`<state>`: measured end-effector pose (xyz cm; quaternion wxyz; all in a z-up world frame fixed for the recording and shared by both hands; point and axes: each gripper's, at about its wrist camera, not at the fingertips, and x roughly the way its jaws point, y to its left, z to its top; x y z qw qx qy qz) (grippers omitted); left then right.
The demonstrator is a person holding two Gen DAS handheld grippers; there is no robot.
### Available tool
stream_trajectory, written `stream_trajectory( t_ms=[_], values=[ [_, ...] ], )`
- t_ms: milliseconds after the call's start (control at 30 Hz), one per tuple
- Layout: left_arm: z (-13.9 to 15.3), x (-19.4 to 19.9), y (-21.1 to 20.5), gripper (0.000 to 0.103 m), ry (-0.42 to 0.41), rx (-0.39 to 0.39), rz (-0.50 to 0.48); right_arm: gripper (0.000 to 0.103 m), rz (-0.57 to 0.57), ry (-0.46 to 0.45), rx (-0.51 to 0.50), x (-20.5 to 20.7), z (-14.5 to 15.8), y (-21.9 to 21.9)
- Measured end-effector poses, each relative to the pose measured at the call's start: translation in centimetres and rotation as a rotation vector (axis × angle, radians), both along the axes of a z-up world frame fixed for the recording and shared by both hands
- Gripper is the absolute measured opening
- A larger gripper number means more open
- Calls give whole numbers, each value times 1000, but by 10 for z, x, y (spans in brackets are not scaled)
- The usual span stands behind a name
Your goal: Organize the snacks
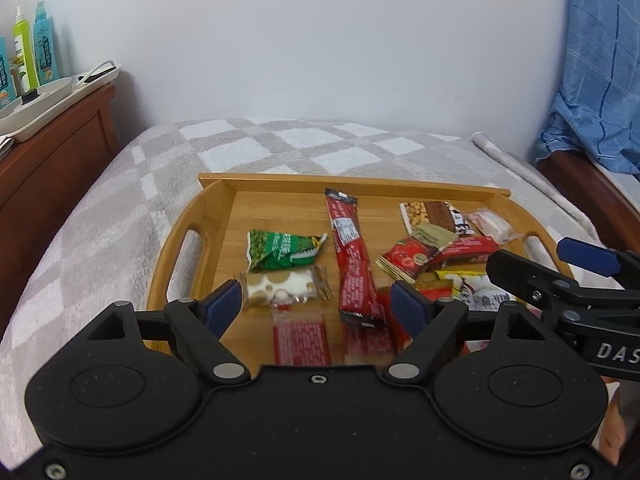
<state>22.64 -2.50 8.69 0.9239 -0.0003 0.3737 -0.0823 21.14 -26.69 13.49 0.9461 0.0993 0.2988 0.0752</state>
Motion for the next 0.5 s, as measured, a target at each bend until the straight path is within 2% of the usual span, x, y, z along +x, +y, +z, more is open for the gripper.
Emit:
stream_trajectory(
  t_ms=[200, 333, 500],
  values=[
    [0, -23, 1, 82, -3, -14, -1, 103, -26, -33, -44, -22, 2, -1],
    [-2, -38, 3, 87, -10, -18, 3, 103, -43, -51, -78, -38, 3, -4],
    [-4, -53, 6, 87, -6, -24, 3, 103, -72, -50, -70, -56, 3, -9]
  ],
)
